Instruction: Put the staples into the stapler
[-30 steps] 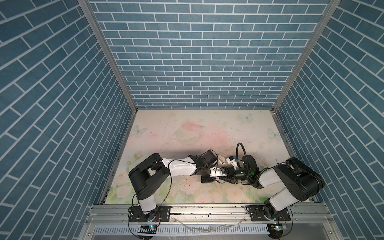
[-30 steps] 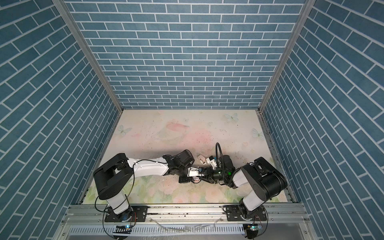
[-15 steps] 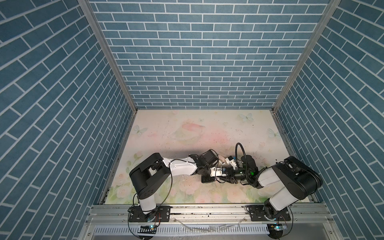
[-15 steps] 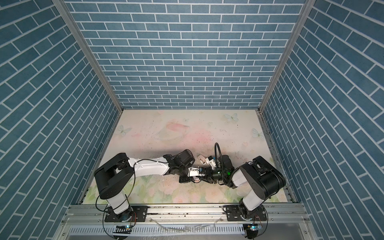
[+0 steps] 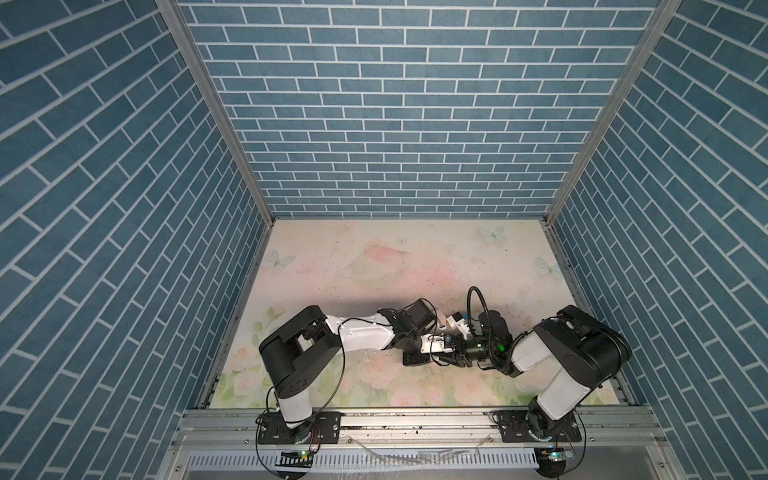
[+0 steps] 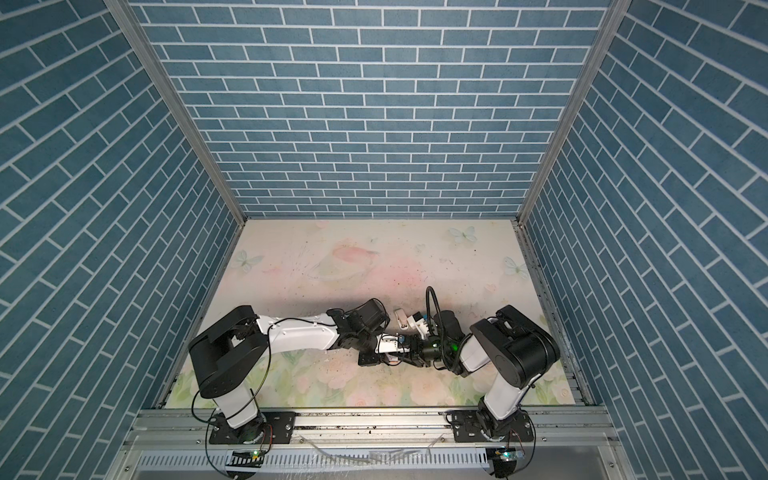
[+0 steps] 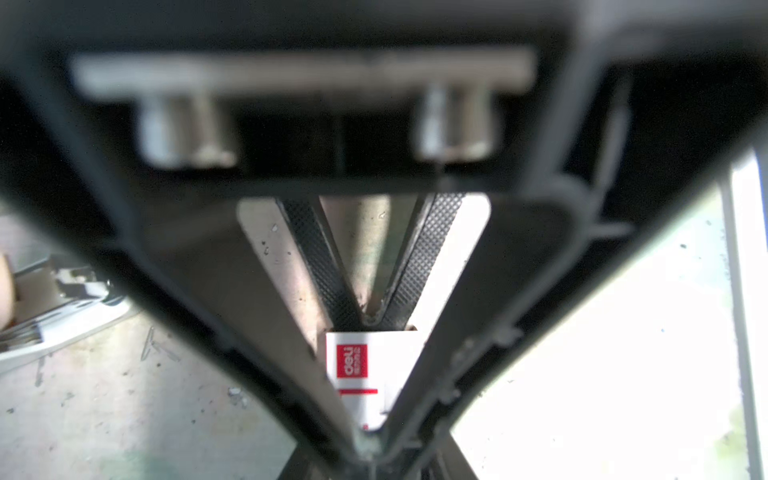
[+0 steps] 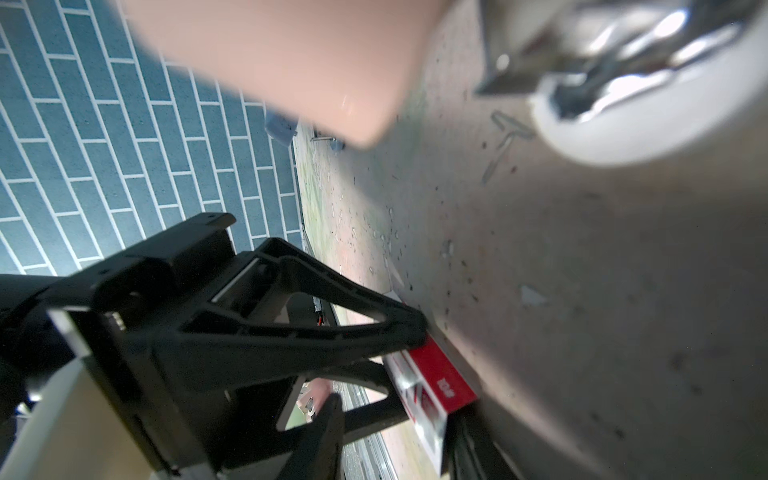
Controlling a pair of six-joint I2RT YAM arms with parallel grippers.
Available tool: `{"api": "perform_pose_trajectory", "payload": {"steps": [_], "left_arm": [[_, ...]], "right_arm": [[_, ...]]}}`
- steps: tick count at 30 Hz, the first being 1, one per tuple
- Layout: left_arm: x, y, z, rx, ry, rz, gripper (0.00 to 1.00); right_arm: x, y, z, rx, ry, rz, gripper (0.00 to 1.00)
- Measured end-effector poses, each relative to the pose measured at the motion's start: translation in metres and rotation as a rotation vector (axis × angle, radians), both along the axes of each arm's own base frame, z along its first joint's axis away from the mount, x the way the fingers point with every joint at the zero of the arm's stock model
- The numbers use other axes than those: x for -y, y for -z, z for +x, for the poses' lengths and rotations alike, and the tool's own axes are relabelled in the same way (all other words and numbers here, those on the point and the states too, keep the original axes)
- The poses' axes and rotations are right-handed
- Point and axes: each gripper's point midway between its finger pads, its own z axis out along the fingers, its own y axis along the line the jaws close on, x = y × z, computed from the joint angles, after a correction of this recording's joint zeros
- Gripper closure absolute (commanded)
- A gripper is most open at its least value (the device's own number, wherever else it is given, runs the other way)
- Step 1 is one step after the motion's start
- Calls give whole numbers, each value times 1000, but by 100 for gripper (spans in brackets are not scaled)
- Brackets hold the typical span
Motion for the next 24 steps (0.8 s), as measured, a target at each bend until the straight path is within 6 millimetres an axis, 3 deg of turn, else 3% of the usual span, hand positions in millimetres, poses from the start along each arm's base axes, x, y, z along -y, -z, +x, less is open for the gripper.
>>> {"api": "perform_pose_trajectory", "payload": {"steps": [12, 18, 24], "left_arm": [[-4, -1, -4, -4, 15, 5, 44], [-18, -1, -3, -8, 7, 37, 44], [-21, -1, -2, -7, 13, 44, 53]], "right_arm": [[1, 0, 2, 8, 17, -15, 55], [1, 0, 2, 8, 16, -15, 55], [1, 0, 2, 9, 16, -14, 54]]}}
